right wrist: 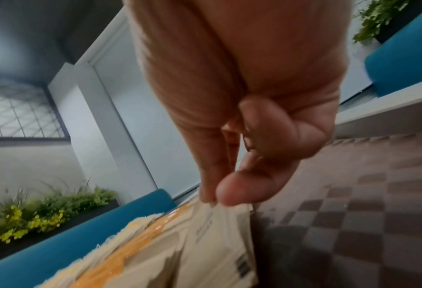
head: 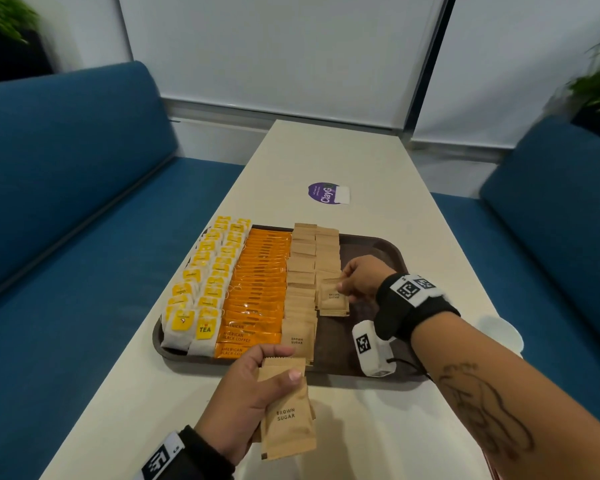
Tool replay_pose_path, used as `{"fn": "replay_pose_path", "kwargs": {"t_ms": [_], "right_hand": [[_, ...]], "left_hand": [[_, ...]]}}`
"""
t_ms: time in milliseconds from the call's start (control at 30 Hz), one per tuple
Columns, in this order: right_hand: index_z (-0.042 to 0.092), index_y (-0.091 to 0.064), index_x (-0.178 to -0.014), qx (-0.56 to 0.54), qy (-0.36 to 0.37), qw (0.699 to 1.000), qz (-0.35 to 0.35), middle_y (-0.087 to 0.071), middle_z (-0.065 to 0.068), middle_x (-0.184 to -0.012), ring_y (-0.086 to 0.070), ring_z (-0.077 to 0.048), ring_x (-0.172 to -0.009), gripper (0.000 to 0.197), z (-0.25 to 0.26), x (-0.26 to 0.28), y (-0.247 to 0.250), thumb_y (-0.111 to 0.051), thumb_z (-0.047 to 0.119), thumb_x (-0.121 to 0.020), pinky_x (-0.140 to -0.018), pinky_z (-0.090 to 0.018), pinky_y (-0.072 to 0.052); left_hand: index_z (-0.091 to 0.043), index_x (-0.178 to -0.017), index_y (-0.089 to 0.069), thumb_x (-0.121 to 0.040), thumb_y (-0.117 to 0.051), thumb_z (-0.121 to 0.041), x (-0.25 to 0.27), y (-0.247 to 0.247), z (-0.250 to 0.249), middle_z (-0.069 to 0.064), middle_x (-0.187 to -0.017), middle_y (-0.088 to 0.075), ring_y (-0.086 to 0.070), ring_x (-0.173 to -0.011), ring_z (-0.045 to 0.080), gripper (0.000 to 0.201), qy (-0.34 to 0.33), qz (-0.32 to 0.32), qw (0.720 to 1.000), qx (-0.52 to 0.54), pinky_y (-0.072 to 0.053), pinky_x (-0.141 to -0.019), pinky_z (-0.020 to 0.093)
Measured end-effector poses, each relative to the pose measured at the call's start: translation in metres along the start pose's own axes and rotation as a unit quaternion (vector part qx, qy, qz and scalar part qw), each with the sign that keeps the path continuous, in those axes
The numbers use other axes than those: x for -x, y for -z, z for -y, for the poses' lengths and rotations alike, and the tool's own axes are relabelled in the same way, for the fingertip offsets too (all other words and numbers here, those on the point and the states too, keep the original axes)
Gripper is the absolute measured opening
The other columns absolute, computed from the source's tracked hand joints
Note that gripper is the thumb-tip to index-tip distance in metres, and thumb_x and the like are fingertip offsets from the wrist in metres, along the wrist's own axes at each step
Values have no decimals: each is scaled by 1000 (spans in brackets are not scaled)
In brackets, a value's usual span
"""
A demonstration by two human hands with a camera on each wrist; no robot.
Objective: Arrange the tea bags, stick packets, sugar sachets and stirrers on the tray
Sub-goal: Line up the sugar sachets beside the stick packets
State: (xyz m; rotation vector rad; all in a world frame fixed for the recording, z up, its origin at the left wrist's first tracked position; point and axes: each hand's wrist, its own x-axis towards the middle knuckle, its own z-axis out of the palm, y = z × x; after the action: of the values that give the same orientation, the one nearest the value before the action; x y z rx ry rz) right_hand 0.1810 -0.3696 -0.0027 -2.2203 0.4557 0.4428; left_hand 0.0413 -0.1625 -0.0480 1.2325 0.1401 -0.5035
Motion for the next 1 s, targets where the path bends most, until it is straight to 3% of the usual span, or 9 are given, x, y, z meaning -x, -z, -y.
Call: {"fn": "replay_pose_path", "kwargs": {"t_ms": [133, 300, 367, 533, 633, 700, 767, 833, 1000], "right_hand": [[8, -56, -88, 82, -49, 995, 41, -64, -6, -83, -58, -16, -67, 5, 10, -12, -5, -61, 10, -90, -73, -30, -51], [7, -56, -77, 131, -69, 987, 61, -64, -2, -60, -56, -12, -52, 15, 11, -19, -6, -61, 11, -91, -45, -23, -42], [6, -59, -82, 108, -62, 991, 51, -65, -5, -67, -57, -12, -52, 9, 8, -19, -6, -64, 9, -88, -39, -21, -41], [9, -59, -87, 79, 43, 996, -16, -61, 1, -70, -56, -7, -52, 18, 8, 12, 1, -69, 24, -85, -42, -16, -43], [15, -57, -87, 33, 128, 990, 51, -66, 0, -83, -61, -8, -60, 30, 1, 60, -3, -74, 36, -76, -56, -21, -49], [16, -55, -89, -21, 126, 980, 153, -71, -7, -92, -63, -14, -66, 36, -12, 93, -16, -80, 33, -70, -60, -29, -50], [16, -51, -94, -47, 105, 970, 212, -68, -8, -80, -58, -15, -59, 43, -26, 116, -35, -83, 24, -68, -49, -26, -41], [17, -47, -95, -79, 110, 971, 198, -58, 0, -69, -50, -8, -49, 44, -39, 127, -49, -83, 12, -68, -39, -21, -32], [15, -48, -96, -165, 115, 969, 141, -57, -2, -65, -53, -13, -49, 42, -61, 133, -51, -78, 0, -71, -36, -22, -37]], "left_hand": [[-12, -102, -63, -52, -76, -12, -7, 4, 0, 14, -101, -68, -67, -77, 27, 52, -7, -2, 1000, -6, -54, -61, 36], [-12, -101, -64, -52, -76, -10, -14, 7, 3, 15, -100, -69, -67, -79, 28, 50, -4, -13, 1000, 0, -54, -64, 38], [-12, -102, -63, -53, -75, -9, -15, 7, 4, 15, -101, -69, -67, -79, 28, 51, -3, -14, 1000, 2, -54, -63, 37], [-17, -106, -61, -69, -72, -1, -15, 2, 3, 9, -103, -68, -68, -83, 27, 42, -10, -23, 1000, 9, -55, -61, 36], [-21, -109, -58, -74, -69, 1, -14, -4, 3, 7, -107, -67, -68, -88, 26, 42, -19, -39, 999, 22, -54, -63, 35], [-19, -110, -56, -71, -70, -2, -11, -11, 3, 10, -107, -67, -67, -86, 25, 45, -32, -48, 998, 36, -54, -59, 32], [-18, -110, -55, -70, -69, -7, -8, -18, 4, 12, -106, -68, -67, -86, 26, 45, -39, -54, 997, 46, -54, -57, 31], [-18, -111, -54, -74, -66, -10, -6, -23, 7, 12, -103, -69, -68, -85, 26, 39, -44, -62, 996, 54, -54, -60, 33], [-16, -113, -55, -93, -50, -14, 3, -33, 9, 14, -98, -70, -68, -78, 24, 21, -3, -36, 993, 109, -55, -60, 35]]}}
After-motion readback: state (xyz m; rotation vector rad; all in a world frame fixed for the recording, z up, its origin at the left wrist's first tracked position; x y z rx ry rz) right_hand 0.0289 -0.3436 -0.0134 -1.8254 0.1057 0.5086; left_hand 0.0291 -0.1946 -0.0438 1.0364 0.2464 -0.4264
